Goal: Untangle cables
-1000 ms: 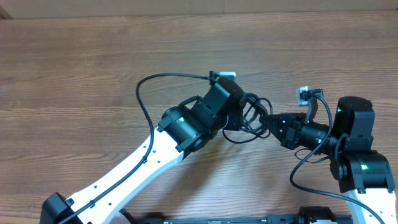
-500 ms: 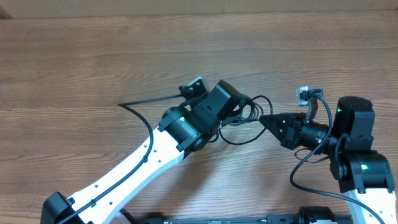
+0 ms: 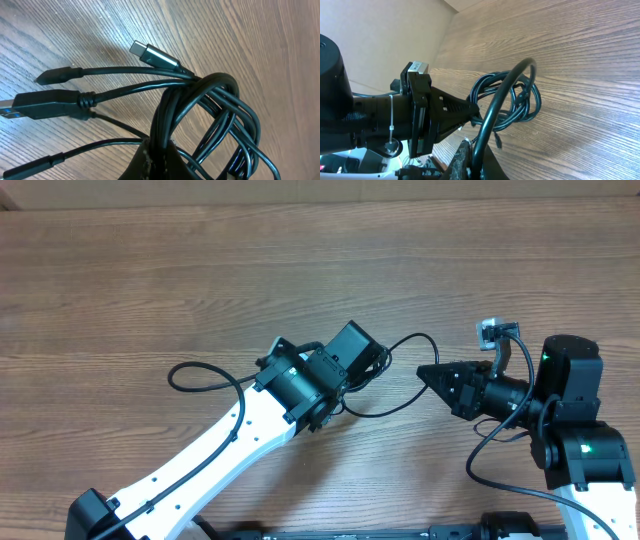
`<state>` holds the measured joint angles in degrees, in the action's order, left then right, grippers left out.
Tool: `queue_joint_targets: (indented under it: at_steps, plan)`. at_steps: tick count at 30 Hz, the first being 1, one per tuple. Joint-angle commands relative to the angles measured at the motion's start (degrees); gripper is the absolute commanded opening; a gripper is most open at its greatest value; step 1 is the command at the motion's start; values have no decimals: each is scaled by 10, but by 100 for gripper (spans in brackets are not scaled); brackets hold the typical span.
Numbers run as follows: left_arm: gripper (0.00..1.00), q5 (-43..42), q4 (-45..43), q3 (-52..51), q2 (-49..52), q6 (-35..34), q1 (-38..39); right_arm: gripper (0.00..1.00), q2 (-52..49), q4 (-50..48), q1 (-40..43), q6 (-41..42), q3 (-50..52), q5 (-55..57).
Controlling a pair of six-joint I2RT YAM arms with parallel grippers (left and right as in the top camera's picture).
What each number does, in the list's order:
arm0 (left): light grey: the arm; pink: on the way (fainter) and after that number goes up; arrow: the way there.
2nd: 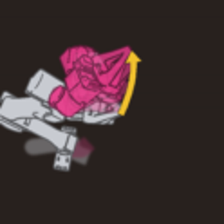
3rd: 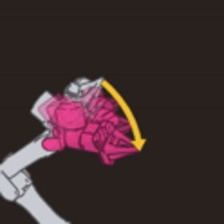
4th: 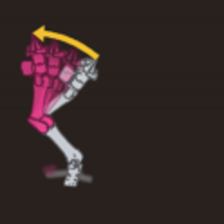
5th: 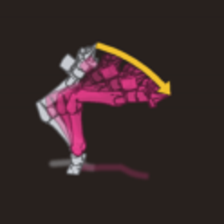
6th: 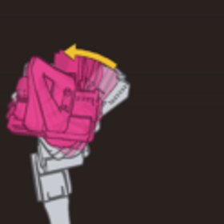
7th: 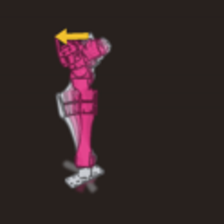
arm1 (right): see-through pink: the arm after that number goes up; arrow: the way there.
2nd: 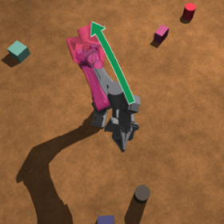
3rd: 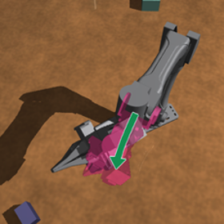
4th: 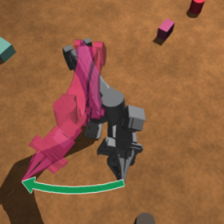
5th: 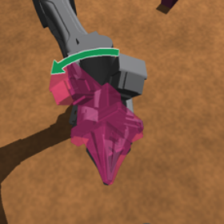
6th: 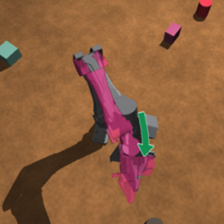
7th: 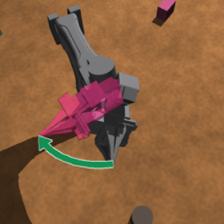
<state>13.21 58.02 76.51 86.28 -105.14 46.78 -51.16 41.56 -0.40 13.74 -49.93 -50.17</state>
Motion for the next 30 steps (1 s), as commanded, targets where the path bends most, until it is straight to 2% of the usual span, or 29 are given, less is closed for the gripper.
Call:
queue_joint_targets:
  at_steps: [1, 5, 9, 18, 24, 25, 27, 28, 30]
  plan:
    - [4, 29, 2, 14, 3, -27, 1, 4, 4, -5, 1, -1, -9, 6]
    - [4, 44, 3, 14, 3, -52, 1, 4, 4, 0, 1, 1, -9, 29]
    - [4, 68, 4, 14, 3, -99, 1, 4, 4, 15, 1, 50, -9, 101]
    - [4, 83, -16, 14, 3, -141, 0, 4, 4, 42, 1, 109, -9, 189]
    - [4, 81, -49, 14, 3, -122, 0, 4, 4, 44, 1, 113, -9, 197]
    - [4, 81, -61, 14, 3, -102, 0, 8, 4, 45, 1, 113, -9, 197]
    - [4, 81, -88, 14, 3, -39, 0, 42, 4, 45, 1, 113, -9, 197]
    - [4, 79, -106, 14, 3, 1, 0, 55, 4, 45, 1, 113, -9, 197]
    - [4, 77, -140, 14, 3, 73, 0, 70, 4, 45, 1, 113, -9, 197]
